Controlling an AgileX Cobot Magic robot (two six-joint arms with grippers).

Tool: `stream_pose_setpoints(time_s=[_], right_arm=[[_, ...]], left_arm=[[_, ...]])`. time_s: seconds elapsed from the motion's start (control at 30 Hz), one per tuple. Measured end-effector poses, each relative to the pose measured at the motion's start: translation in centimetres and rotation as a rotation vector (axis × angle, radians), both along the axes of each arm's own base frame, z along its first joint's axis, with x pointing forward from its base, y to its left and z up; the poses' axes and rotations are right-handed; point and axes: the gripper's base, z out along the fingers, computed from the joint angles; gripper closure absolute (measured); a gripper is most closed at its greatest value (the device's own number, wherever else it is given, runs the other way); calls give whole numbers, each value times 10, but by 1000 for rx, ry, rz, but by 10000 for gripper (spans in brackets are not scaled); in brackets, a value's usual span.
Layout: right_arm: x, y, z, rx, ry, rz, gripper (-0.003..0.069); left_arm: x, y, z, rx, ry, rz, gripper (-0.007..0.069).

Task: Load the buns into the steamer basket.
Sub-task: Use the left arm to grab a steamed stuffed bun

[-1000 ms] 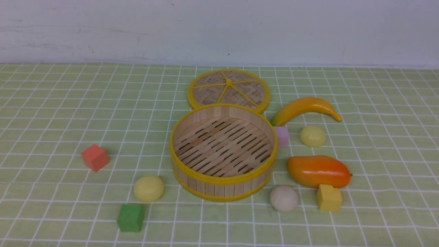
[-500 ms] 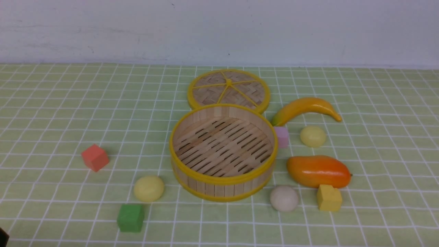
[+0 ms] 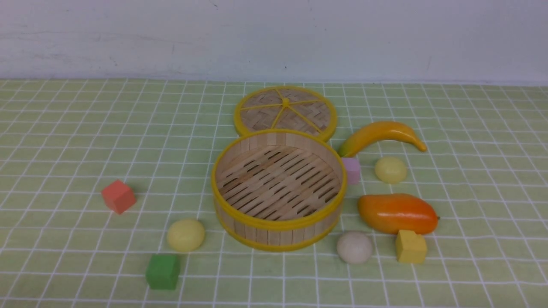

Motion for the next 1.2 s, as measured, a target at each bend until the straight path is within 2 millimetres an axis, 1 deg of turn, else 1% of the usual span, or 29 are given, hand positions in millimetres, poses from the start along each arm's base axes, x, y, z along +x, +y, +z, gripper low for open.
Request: stream_pose_setpoints(time_s=[0.1, 0.17, 0.2, 0.23, 0.3, 0.33, 0.37, 0.43, 0.5, 0.53, 0.57, 0.6, 0.63, 0.67, 0.7, 0.73, 0.77, 0.8, 0.83, 0.9, 1.0, 1.1, 1.13, 1.17, 1.2], right_arm=[[0, 0, 0, 0, 0, 0, 420], [0, 0, 0, 0, 0, 0, 420], [0, 0, 0, 0, 0, 0, 420], [0, 0, 0, 0, 0, 0, 420], [0, 0, 0, 0, 0, 0, 420], [0, 0, 0, 0, 0, 0, 420], [0, 0, 0, 0, 0, 0, 420], [0, 0, 0, 0, 0, 0, 420], [0, 0, 0, 0, 0, 0, 420], [0, 0, 0, 0, 0, 0, 420], [0, 0, 0, 0, 0, 0, 420], [0, 0, 0, 0, 0, 0, 420], [0, 0, 0, 0, 0, 0, 420], [0, 0, 0, 0, 0, 0, 420], [0, 0, 0, 0, 0, 0, 420], [0, 0, 0, 0, 0, 0, 420], [0, 0, 0, 0, 0, 0, 420], [0, 0, 0, 0, 0, 0, 420], [0, 0, 0, 0, 0, 0, 420], [0, 0, 0, 0, 0, 0, 420], [0, 0, 0, 0, 0, 0, 420], [0, 0, 0, 0, 0, 0, 420], [0, 0, 0, 0, 0, 0, 420], [0, 0, 0, 0, 0, 0, 420], [0, 0, 0, 0, 0, 0, 420]], left_arm=[[0, 0, 45, -13, -4, 1, 386], [9, 0, 75, -8, 90, 6, 386], [10, 0, 79, -8, 88, 6, 386], [21, -1, 93, -2, 185, 9, 386], [39, -2, 101, 11, 346, 16, 386], [44, -2, 102, 14, 380, 17, 386], [65, -3, 101, 32, 518, 24, 386], [88, -5, 94, 54, 652, 31, 386], [107, -7, 83, 47, 736, 28, 386], [112, -7, 80, 41, 755, 28, 386], [120, -9, 74, 13, 793, 21, 386], [137, -12, 62, -46, 870, 9, 386], [149, -14, 52, -71, 931, 3, 386], [156, -16, 47, -85, 975, -5, 386], [158, -16, 45, -84, 990, -6, 386], [173, -20, 37, -64, 1078, -30, 386], [180, -22, 35, -38, 1123, -52, 386], [183, -22, 36, -38, 1124, -51, 386], [192, -26, 35, 27, 1185, -95, 386], [206, -33, 37, 120, 1247, -176, 386], [220, -45, 40, 221, 1270, -254, 386], [232, -72, 40, 339, 1274, -336, 386], [234, -76, 41, 358, 1271, -344, 386], [240, -93, 35, 441, 1291, -366, 386], [243, -100, 31, 473, 1305, -366, 386]])
